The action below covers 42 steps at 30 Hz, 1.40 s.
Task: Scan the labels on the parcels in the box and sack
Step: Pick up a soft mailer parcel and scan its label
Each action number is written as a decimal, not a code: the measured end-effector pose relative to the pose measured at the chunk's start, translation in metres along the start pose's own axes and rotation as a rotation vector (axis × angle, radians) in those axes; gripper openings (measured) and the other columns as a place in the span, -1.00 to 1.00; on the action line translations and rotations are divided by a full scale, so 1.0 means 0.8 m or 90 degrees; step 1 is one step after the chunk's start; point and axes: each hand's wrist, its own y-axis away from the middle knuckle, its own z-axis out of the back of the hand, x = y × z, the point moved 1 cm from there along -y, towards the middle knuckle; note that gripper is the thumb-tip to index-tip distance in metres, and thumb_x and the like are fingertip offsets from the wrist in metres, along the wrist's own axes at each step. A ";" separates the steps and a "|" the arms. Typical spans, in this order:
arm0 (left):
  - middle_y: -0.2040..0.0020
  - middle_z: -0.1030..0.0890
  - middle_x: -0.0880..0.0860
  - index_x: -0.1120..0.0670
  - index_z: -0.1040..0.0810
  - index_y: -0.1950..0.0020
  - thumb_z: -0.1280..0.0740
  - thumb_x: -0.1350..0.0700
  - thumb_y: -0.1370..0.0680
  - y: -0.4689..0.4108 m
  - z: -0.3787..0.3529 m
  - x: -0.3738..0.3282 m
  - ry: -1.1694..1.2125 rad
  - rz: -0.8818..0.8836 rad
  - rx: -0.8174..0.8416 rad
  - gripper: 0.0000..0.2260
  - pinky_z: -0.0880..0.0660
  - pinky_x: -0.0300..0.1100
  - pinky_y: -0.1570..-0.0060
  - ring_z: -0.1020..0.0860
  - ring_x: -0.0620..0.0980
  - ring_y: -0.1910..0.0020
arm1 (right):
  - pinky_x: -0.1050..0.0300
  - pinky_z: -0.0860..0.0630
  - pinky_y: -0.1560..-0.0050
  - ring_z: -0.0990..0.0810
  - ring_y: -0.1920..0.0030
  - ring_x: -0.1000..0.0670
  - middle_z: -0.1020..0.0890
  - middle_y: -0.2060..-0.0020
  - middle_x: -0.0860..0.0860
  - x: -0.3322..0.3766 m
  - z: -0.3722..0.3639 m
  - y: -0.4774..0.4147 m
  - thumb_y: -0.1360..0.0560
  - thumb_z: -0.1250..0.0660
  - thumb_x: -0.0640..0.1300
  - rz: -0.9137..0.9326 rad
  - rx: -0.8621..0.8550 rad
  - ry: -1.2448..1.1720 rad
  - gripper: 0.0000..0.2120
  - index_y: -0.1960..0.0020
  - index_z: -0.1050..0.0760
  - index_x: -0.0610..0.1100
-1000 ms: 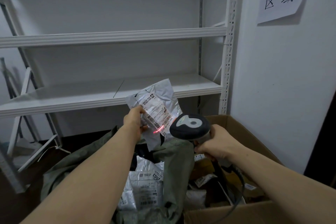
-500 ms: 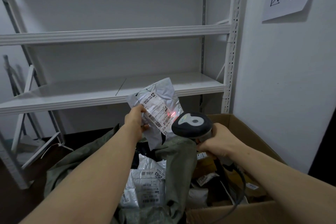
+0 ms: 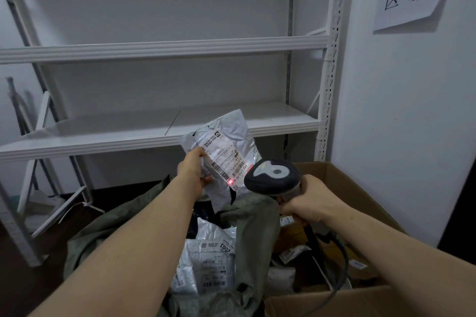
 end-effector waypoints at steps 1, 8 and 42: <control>0.08 -0.57 0.13 0.12 -0.49 -0.03 -0.30 0.12 -0.29 -0.001 0.001 -0.001 0.007 0.004 0.009 -0.68 -0.48 -0.14 0.34 -0.53 0.09 0.19 | 0.15 -0.56 0.30 -0.63 0.21 -0.10 -0.63 0.10 -0.23 0.001 0.000 0.001 -0.31 -0.46 -0.37 -0.003 0.003 -0.006 -0.70 -0.02 -0.53 -0.27; -0.14 -0.53 0.19 0.13 -0.47 -0.20 -0.35 0.13 -0.52 0.013 0.002 0.000 0.158 0.010 -0.022 -0.73 -0.64 -0.04 0.34 -0.57 0.19 0.03 | 0.14 -0.44 0.42 -0.47 0.46 -0.03 -0.57 0.37 -0.17 0.015 -0.003 0.012 -0.40 -0.42 -0.34 -0.019 0.019 -0.151 -0.88 0.08 -0.54 -0.34; 0.14 -0.50 0.18 0.23 -0.46 -0.09 -0.19 0.30 -0.54 0.018 -0.002 0.016 0.098 0.033 -0.081 -0.84 -0.56 -0.04 0.11 -0.49 0.10 0.25 | 0.19 -0.40 0.50 -0.42 0.52 0.02 -0.57 0.43 -0.12 0.028 -0.010 0.015 -0.44 -0.40 -0.29 -0.084 0.013 -0.255 -0.94 0.16 -0.53 -0.28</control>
